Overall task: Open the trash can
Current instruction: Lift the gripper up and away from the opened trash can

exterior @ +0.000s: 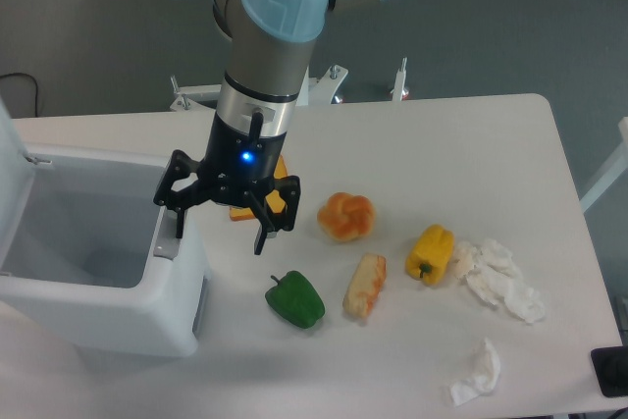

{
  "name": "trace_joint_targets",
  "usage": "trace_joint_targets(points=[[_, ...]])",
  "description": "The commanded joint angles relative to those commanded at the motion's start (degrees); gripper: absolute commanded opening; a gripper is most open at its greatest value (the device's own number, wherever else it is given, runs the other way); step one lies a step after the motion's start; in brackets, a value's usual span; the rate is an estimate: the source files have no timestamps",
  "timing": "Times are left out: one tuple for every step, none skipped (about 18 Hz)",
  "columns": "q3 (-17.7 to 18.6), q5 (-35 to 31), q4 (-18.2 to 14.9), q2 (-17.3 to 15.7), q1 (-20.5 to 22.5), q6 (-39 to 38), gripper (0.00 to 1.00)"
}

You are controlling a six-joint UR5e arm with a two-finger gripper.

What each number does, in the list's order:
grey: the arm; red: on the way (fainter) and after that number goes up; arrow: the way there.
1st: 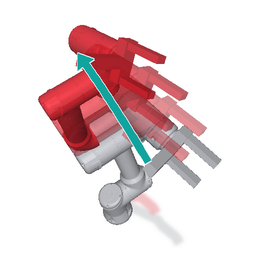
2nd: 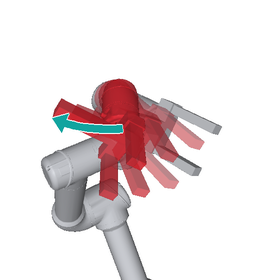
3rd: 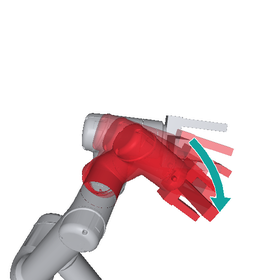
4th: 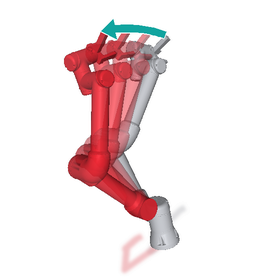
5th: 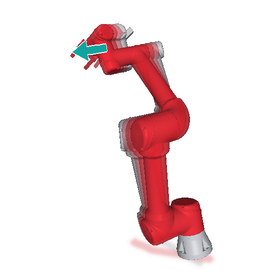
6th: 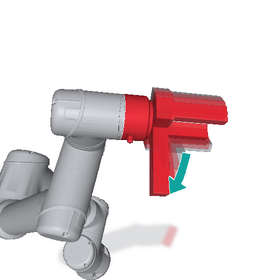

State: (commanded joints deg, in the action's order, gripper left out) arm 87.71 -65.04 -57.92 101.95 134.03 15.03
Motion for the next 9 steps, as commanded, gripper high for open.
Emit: trace_joint_targets(points=[[0.0, 0.1, 0.0, 0.0, 0.0, 0.0, 1.0], [0.0, 0.0, 0.0, 0.0, -0.1, 0.0, 1.0], [-0.1, 0.1, 0.0, -0.1, 0.0, 0.0, 1.0], [-0.3, 0.1, 0.0, -0.1, 0.0, 0.0, 1.0], [-0.4, 0.1, 0.0, -0.2, 0.0, 0.0, 1.0], [-0.4, 0.1, 0.0, -0.3, 0.0, 0.0, 1.0], [-0.5, 0.1, 0.0, -0.3, 0.0, 0.0, 1.0], [-0.6, 0.1, 0.0, -0.3, 0.0, 0.0, 1.0], [-0.7, 0.1, 0.0, -0.4, 0.2, 0.0, 1.0]])
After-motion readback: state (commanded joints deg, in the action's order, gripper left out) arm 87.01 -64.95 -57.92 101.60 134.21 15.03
